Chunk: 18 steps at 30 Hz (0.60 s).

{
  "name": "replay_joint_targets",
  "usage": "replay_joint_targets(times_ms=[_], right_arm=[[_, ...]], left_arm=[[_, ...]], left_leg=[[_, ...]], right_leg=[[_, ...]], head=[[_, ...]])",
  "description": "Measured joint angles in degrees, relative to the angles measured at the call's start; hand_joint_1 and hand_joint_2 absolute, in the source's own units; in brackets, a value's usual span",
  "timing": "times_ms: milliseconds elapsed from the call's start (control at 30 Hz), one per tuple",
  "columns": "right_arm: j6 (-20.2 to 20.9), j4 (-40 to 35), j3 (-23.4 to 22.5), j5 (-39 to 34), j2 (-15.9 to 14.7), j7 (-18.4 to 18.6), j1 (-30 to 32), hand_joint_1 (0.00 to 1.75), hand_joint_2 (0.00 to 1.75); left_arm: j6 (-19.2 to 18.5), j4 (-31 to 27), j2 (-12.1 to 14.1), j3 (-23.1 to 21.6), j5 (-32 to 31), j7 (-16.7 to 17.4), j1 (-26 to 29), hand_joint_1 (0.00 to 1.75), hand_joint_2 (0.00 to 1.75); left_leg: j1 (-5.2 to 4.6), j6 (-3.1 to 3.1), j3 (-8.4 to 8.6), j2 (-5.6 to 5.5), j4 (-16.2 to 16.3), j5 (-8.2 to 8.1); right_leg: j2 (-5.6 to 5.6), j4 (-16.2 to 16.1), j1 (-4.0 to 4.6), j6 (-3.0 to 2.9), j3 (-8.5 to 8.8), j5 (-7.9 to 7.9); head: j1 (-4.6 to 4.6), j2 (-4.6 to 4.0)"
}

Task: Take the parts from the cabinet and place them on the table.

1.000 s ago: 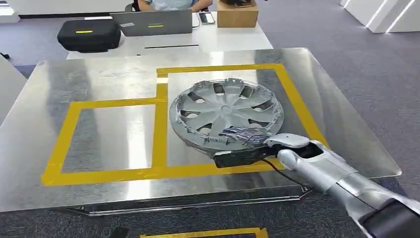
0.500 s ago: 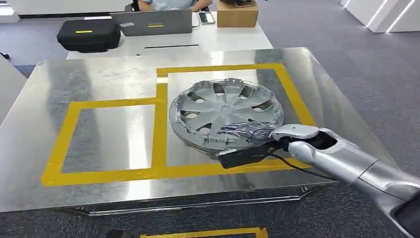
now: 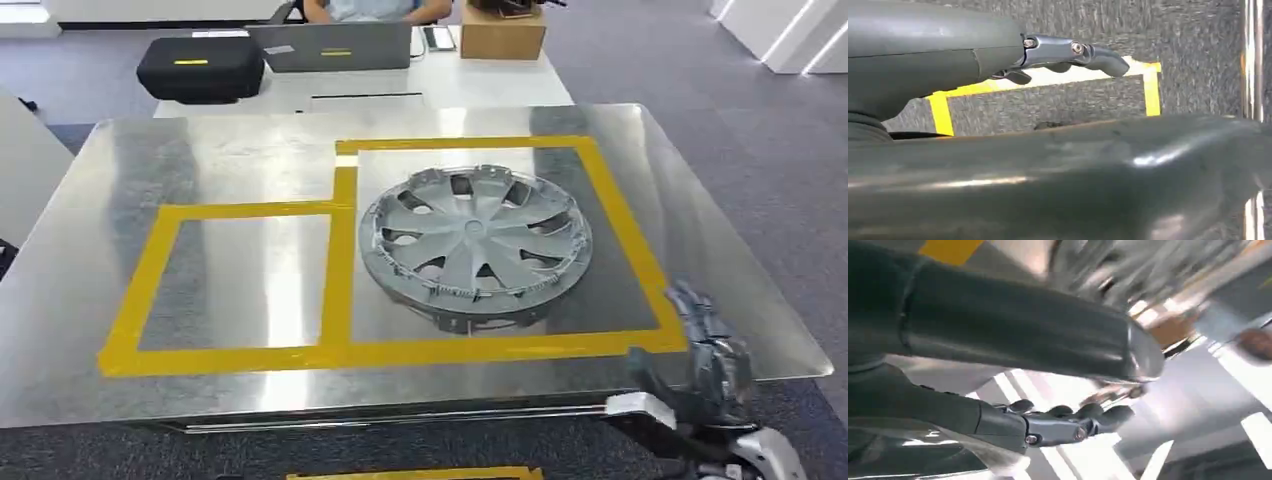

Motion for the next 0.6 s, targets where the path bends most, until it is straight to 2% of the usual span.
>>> replay_joint_targets(times_ms=[33,67,100,133,167,233,267,300,333,400,433,467,500,533,567,600], right_arm=[[0.8,0.2,-6.2,-0.9,3.4,-2.8,0.5,0.0,0.0],[3.0,1.9,-16.7,-1.4,8.2,-7.8,0.0,0.0,0.0],[3.4,3.9,-24.3,-0.5,10.8,-10.8,-1.1,0.0,0.0],[3.1,7.4,-33.5,0.4,13.3,-13.2,-2.9,0.0,0.0],[2.3,11.2,-41.3,0.9,14.9,-13.9,-4.8,0.0,0.0],[-1.0,19.5,-53.9,1.6,16.9,-13.6,-8.3,0.0,0.0],[-4.0,24.7,-59.8,1.7,17.8,-12.5,-9.9,0.0,0.0],[-5.7,29.9,-64.4,1.6,18.4,-11.2,-11.0,0.0,0.0],[-6.5,33.5,-67.8,1.7,18.6,-10.1,-11.7,0.0,0.0],[-9.0,42.3,-73.6,4.7,19.5,-5.4,-13.4,0.0,0.0],[-9.8,45.8,-75.1,6.9,19.5,-3.1,-13.5,0.0,0.0],[-10.4,49.2,-76.3,9.5,19.6,-1.0,-13.7,0.0,0.0],[-10.9,52.4,-77.4,11.2,19.8,0.2,-13.8,0.0,0.0],[-11.2,55.1,-78.2,12.6,19.9,1.4,-13.9,0.0,0.0],[-11.3,57.5,-78.9,13.7,20.0,2.5,-14.0,0.0,0.0],[-11.4,59.5,-79.3,14.4,20.0,3.2,-14.1,0.0,0.0]], left_arm=[[0.2,0.0,-0.1,0.2,-0.9,0.2,0.0,0.0,0.0],[0.3,0.0,-0.3,0.3,-1.6,0.5,0.1,0.0,0.0],[0.4,0.0,-0.5,0.3,-2.2,0.5,0.0,0.0,0.0],[0.6,0.0,-0.6,0.4,-2.8,0.5,0.0,0.0,0.0],[0.7,0.0,-0.8,0.4,-3.3,0.5,0.0,0.0,0.0],[0.8,0.0,-1.2,0.4,-3.9,0.5,-0.1,0.0,0.0],[0.9,0.0,-1.3,0.5,-4.1,0.4,0.0,0.0,0.0],[1.0,0.0,-1.5,0.5,-4.5,0.3,0.0,0.0,0.0],[1.1,0.0,-1.6,0.5,-4.5,0.3,-0.1,0.0,0.0],[1.3,-0.1,-1.8,0.5,-5.0,0.3,-0.2,0.0,0.0],[1.4,-0.1,-1.8,0.5,-5.2,0.4,-0.1,0.0,0.0],[1.6,-0.1,-1.9,0.5,-5.3,0.5,-0.2,0.0,0.0],[1.6,-0.1,-2.0,0.5,-5.4,0.5,-0.2,0.0,0.0],[1.6,-0.1,-2.0,0.5,-5.5,0.5,-0.2,0.0,0.0],[1.7,-0.1,-2.0,0.5,-5.6,0.5,-0.2,0.0,0.0],[1.7,-0.1,-2.0,0.5,-5.7,0.5,-0.2,0.0,0.0]], left_leg=[[-0.01,0.0,-0.19,0.14,0.0,0.0],[-0.1,-0.09,-0.37,0.28,0.0,0.06],[-0.09,-0.22,-0.57,0.42,0.0,0.16],[-0.05,-0.4,-0.71,0.45,0.1,0.33],[0.09,-0.59,-0.87,0.43,0.1,0.47],[0.38,-1.12,-1.33,0.24,0.7,0.63],[0.25,-1.71,-1.43,0.08,1.0,0.71],[0.13,-2.11,-1.38,0.06,1.1,0.76],[-0.05,-2.48,-1.47,0.05,1.4,0.97],[0.1,-3.12,-1.75,0.09,1.4,1.44],[0.32,-3.39,-2.0,0.27,1.6,1.06],[0.35,-3.63,-2.38,0.89,2.9,-1.3],[0.33,-3.82,-3.25,1.13,6.1,-4.77],[0.33,-3.95,-4.34,1.16,10.5,-8.35],[0.33,-3.98,-5.12,1.17,14.9,-11.09],[0.3,-3.88,-5.32,1.17,17.8,-12.22]], right_leg=[[0.2,4.8,-0.09,0.23,-2.67,-2.3],[0.2,9.1,-0.23,0.49,-5.04,-3.9],[0.2,11.9,-0.39,0.81,-6.66,-4.22],[0.18,11.6,-0.58,1.13,-6.6,-2.72],[0.17,8.8,-0.88,1.35,-5.12,-0.27],[0.01,-1.5,-1.61,1.98,-0.17,4.94],[0.23,-3.3,-1.38,1.79,0.77,4.5],[0.76,-2.5,-1.17,0.93,0.17,6.4],[0.77,-2.9,-1.27,0.65,-0.09,5.89],[1.02,-2.3,-1.19,-0.59,-0.97,6.05],[0.81,-2.4,-1.33,-1.1,-1.93,6.35],[0.67,-2.4,-1.27,-1.5,-2.24,6.59],[0.51,-2.4,-1.19,-1.96,-2.8,6.87],[0.34,-2.4,-1.07,-2.36,-3.42,7.3],[0.18,-2.4,-0.91,-2.52,-3.99,7.8],[0.03,-2.3,-0.74,-2.6,-4.08,8.22]], head=[[-0.07,0.0],[-0.11,0.0],[-0.15,0.0],[-0.07,0.0],[-0.07,0.0],[-0.04,0.0],[-0.04,0.0],[-0.15,0.0],[-0.2,0.0],[-0.39,0.0],[-0.44,0.0],[-0.57,0.0],[-0.72,0.0],[-0.94,0.0],[-1.03,0.0],[-1.01,0.0]])
